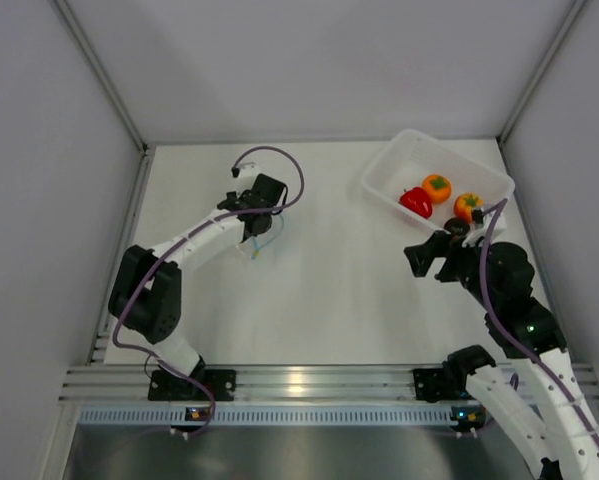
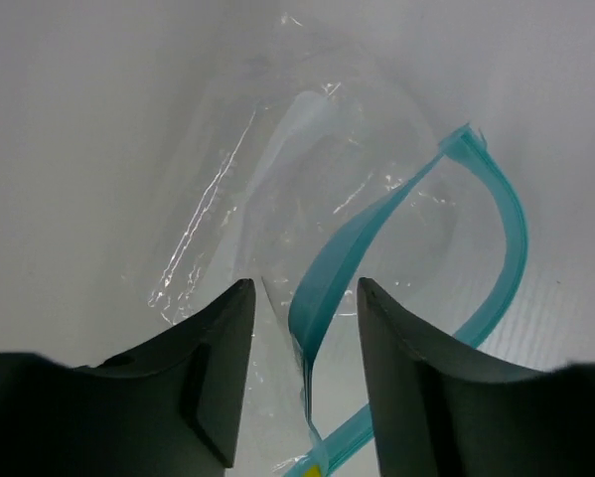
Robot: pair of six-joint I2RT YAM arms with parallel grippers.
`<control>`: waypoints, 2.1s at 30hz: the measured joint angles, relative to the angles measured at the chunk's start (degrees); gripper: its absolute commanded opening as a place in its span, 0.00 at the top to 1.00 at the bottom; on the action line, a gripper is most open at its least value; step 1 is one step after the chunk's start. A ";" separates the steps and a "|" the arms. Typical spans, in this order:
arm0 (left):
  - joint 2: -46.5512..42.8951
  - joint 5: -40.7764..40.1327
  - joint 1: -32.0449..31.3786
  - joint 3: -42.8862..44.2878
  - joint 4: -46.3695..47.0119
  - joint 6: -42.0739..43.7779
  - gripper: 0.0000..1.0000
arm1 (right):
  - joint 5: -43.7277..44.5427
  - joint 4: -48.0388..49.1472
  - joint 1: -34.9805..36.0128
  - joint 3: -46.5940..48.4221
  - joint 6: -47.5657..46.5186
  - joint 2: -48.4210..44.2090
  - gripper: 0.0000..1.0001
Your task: Open the zip-top bag and remove the fake food
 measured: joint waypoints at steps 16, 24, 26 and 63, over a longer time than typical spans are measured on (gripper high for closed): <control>-36.96 11.47 -0.33 -10.12 0.28 -0.39 0.02 | 8.63 -3.32 0.00 0.31 -2.95 -4.33 0.01; -63.84 12.81 -0.33 -18.95 -4.92 4.90 0.02 | 10.95 -6.47 0.00 6.36 -6.97 -5.01 0.00; -68.39 12.85 -0.33 -18.99 -6.40 6.60 0.02 | 11.63 -6.86 0.00 6.88 -7.39 -5.49 0.01; -80.87 8.22 6.99 -25.81 -9.90 11.98 0.02 | 13.97 -8.76 0.00 7.08 -11.17 -6.21 0.01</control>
